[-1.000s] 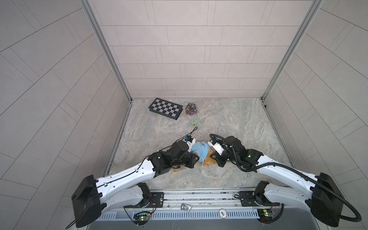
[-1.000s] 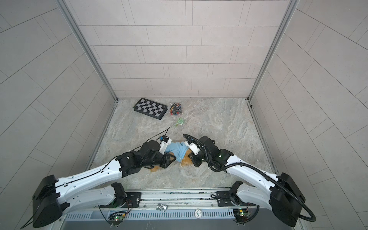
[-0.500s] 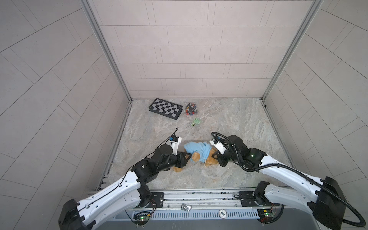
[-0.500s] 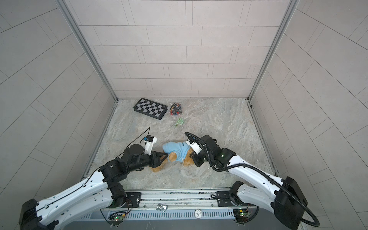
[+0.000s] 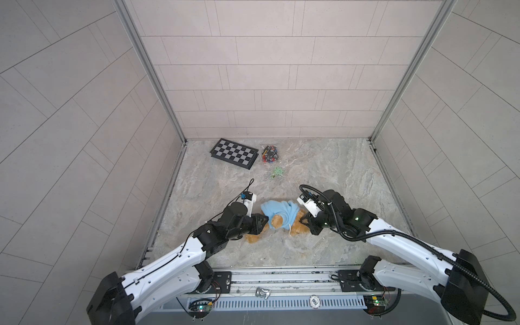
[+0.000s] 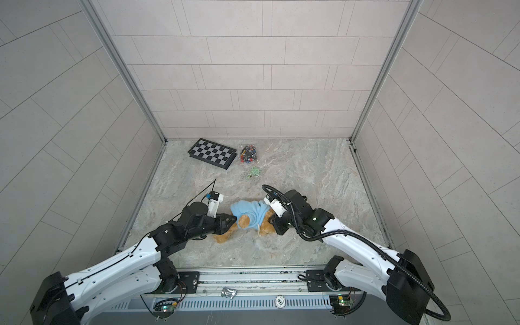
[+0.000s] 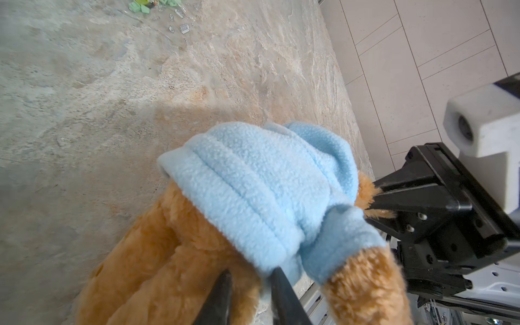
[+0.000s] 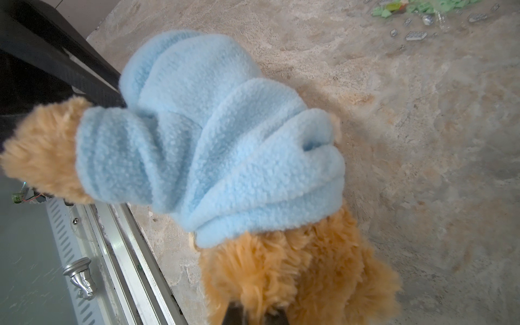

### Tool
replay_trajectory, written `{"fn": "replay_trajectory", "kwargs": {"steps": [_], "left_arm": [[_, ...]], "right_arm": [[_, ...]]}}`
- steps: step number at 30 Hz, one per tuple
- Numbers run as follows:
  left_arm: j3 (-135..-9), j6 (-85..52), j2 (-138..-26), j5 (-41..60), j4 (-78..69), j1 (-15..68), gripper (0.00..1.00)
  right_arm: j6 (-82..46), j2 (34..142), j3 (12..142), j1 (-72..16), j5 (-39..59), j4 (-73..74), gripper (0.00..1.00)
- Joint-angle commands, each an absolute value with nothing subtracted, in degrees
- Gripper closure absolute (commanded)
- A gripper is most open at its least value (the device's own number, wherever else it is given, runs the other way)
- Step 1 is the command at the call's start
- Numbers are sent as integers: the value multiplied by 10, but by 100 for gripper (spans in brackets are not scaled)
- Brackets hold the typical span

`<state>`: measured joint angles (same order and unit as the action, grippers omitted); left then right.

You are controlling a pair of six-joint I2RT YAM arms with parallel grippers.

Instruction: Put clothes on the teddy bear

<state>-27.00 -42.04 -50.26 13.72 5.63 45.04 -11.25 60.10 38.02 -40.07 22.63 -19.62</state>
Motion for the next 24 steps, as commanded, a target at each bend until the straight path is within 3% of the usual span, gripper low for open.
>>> {"fn": "replay_trajectory", "kwargs": {"steps": [1, 10, 15, 20, 24], "left_arm": [[-290, -422, -526, 156, 10, 450, 72], [-307, -425, -552, 160, -18, 462, 78], [-309, -425, -563, 152, -4, 463, 99], [-273, -427, -511, 120, 67, 418, 100], [-235, -413, -472, 137, 103, 377, 100]], "right_arm": [[-115, 589, 390, -401, 244, -181, 100], [-117, 591, 386, -401, 251, -173, 100], [-116, 588, 386, -400, 245, -179, 100], [-144, 558, 376, -376, 245, -185, 100], [-169, 528, 365, -325, 301, -185, 100]]}}
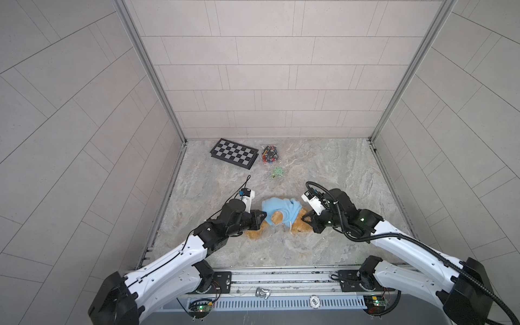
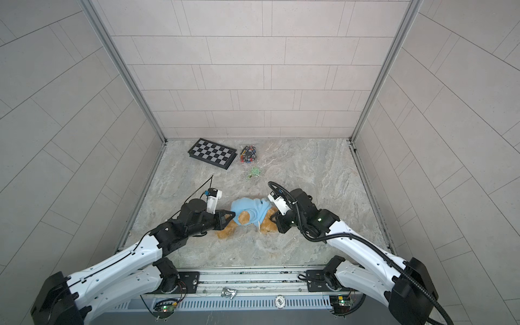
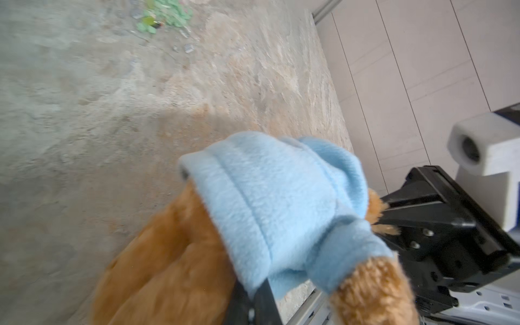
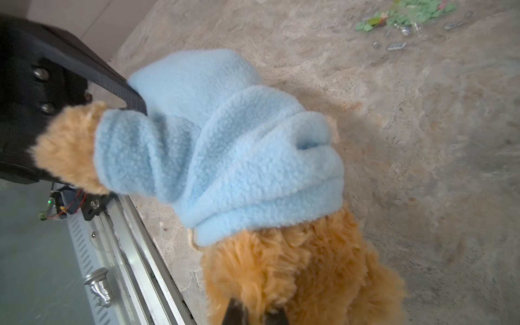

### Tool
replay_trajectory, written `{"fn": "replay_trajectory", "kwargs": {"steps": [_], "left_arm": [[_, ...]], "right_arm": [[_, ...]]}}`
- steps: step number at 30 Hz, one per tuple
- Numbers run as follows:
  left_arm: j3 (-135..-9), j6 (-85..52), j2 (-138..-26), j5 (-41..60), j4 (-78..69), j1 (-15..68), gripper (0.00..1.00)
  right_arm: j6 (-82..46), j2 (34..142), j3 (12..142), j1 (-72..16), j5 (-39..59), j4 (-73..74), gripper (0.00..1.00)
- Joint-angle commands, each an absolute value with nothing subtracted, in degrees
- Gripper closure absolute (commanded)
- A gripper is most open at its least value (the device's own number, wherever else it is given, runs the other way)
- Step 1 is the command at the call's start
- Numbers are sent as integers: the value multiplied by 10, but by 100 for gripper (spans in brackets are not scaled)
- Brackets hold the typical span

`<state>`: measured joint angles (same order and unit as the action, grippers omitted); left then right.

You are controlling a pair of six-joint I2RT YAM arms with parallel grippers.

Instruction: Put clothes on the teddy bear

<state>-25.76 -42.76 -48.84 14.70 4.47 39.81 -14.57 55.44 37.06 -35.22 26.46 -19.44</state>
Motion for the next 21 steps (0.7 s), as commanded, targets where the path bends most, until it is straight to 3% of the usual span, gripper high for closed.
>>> {"fn": "replay_trajectory", "kwargs": {"steps": [1, 8, 15, 18, 21], "left_arm": [[-233, -407, -470, 138, 111, 376, 100], [-247, -385, -492, 196, 75, 385, 99], [-336, -296, -442, 103, 190, 472, 62], [-342, -273, -404, 111, 186, 498, 47], [-354, -263, -408, 112, 177, 519, 38]], "right_arm": [[-173, 522, 363, -317, 311, -185, 100], [-175, 529, 363, -310, 330, -185, 100], [-167, 544, 376, -311, 335, -203, 100], [-163, 552, 382, -311, 341, -203, 100], [-159, 560, 390, -311, 346, -206, 100]]}}
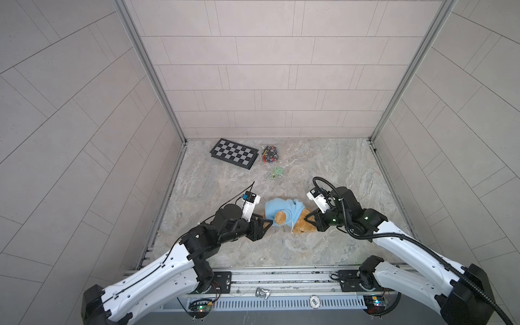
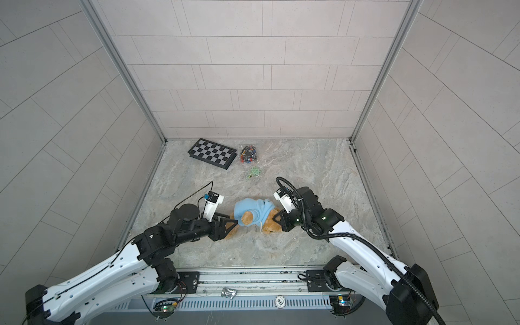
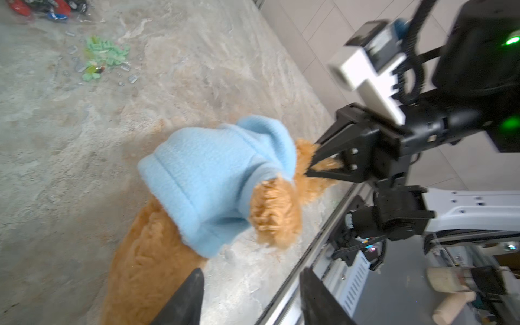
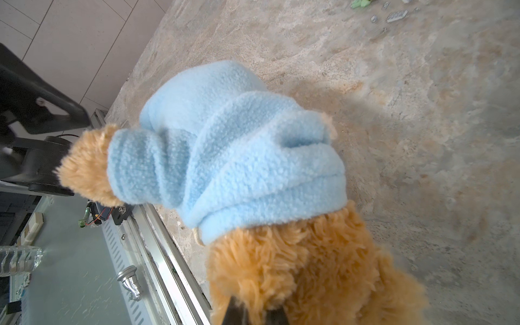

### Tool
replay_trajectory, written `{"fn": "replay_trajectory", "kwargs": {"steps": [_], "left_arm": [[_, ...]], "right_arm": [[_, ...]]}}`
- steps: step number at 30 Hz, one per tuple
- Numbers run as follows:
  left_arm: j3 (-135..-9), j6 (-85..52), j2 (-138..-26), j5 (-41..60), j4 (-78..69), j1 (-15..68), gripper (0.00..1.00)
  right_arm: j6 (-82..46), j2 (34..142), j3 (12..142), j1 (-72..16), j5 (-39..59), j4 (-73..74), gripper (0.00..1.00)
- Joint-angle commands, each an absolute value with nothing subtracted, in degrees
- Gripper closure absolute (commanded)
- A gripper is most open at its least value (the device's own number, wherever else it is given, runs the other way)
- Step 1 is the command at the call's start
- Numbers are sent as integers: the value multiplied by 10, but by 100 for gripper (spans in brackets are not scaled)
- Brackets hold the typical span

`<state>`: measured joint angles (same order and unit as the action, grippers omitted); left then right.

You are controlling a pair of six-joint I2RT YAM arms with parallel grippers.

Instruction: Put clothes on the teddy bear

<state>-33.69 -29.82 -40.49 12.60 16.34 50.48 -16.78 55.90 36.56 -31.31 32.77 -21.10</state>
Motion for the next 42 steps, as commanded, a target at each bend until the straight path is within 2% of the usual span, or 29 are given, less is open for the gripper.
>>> {"fn": "replay_trajectory", "kwargs": {"steps": [1, 11, 15, 17, 19, 21, 22, 26, 28, 31, 42], "left_arm": [[-361, -260, -417, 103, 170, 529, 37], [-439, -250, -594, 86, 113, 550, 41], [-448, -261, -627, 86, 118, 554, 56], [-447, -266, -627, 75, 128, 554, 69], [-444, -273, -619, 48, 136, 551, 88], [-437, -288, -607, 52, 125, 532, 98], [-429, -300, -604, 67, 113, 514, 100], [-409, -331, -606, 141, 75, 424, 100], [-413, -321, -627, 167, 77, 382, 100], [-420, -318, -677, 215, 58, 327, 100], [-463, -294, -813, 218, 30, 237, 100]], "right_arm": [[-156, 562, 392, -312, 347, -208, 100], [-151, 568, 396, -312, 364, -197, 100], [-149, 571, 401, -312, 361, -196, 100], [-146, 575, 406, -312, 360, -195, 100], [-142, 578, 414, -311, 352, -195, 100], [-137, 580, 425, -312, 342, -197, 88], [-136, 579, 431, -312, 338, -199, 80], [-134, 557, 435, -311, 317, -203, 51], [-134, 542, 428, -311, 311, -197, 43], [-137, 535, 416, -311, 309, -189, 37], [-139, 604, 378, -299, 260, -102, 33]]}}
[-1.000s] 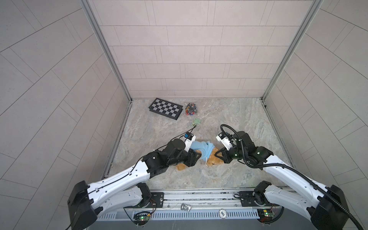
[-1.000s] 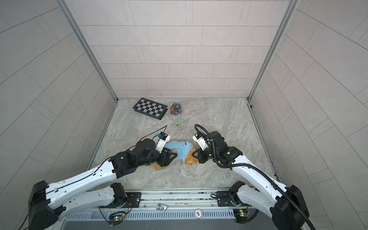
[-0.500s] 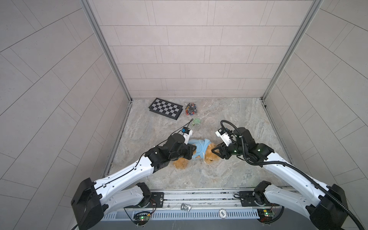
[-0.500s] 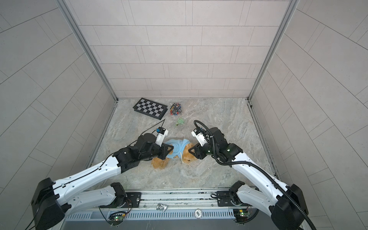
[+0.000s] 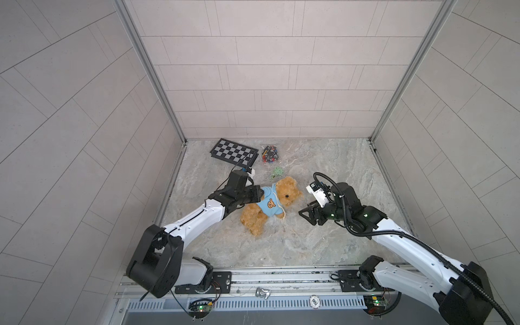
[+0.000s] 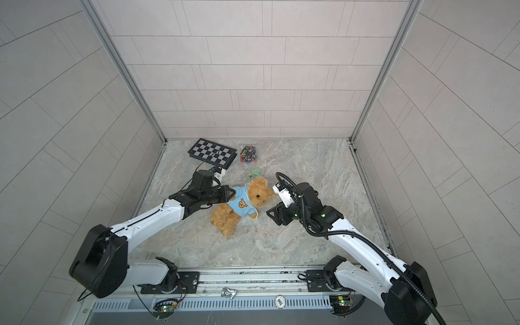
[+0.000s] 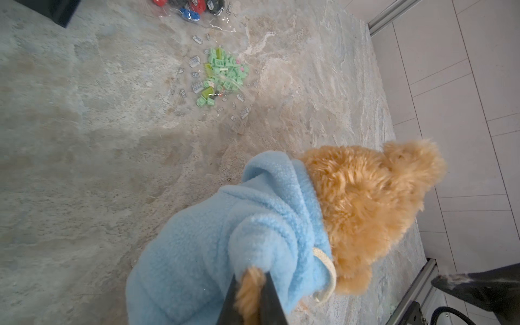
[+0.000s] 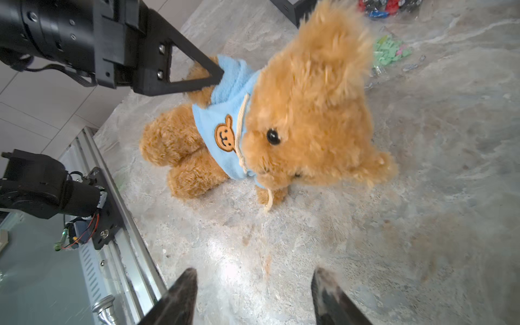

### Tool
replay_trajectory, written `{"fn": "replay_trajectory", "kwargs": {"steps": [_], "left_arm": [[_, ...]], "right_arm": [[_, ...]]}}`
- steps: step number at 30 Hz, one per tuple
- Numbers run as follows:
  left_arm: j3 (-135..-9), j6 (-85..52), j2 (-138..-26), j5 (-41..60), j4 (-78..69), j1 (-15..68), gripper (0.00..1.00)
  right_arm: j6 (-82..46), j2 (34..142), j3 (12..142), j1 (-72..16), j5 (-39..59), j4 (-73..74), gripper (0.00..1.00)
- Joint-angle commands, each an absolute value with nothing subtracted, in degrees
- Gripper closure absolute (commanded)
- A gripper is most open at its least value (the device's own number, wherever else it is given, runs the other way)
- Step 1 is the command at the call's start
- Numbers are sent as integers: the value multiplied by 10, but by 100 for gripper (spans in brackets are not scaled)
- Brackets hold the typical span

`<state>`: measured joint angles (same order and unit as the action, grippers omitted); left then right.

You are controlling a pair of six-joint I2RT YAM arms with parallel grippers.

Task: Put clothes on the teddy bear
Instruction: 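Lift the bear upright by the hoodie with both grippers, drawing it toward the robot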

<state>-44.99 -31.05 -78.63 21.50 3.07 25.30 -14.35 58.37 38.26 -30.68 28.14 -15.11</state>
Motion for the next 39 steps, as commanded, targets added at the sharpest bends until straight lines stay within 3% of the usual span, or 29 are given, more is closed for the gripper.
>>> {"fn": "replay_trajectory", "kwargs": {"steps": [1, 10, 26, 32, 39], "left_arm": [[-465, -295, -823, 220, 26, 231, 100], [-465, -304, -857, 210, 18, 208, 100], [-385, -336, -821, 233, -31, 208, 100], [-380, -338, -816, 236, -32, 208, 100], [-374, -347, -818, 241, -45, 206, 100]], "right_arm": [[-141, 615, 377, -296, 260, -91, 33], [-178, 732, 358, -295, 309, 28, 33], [-277, 946, 323, -353, 302, 306, 37], [-303, 1001, 310, -361, 271, 398, 42], [-300, 1040, 310, -374, 226, 423, 60]]}}
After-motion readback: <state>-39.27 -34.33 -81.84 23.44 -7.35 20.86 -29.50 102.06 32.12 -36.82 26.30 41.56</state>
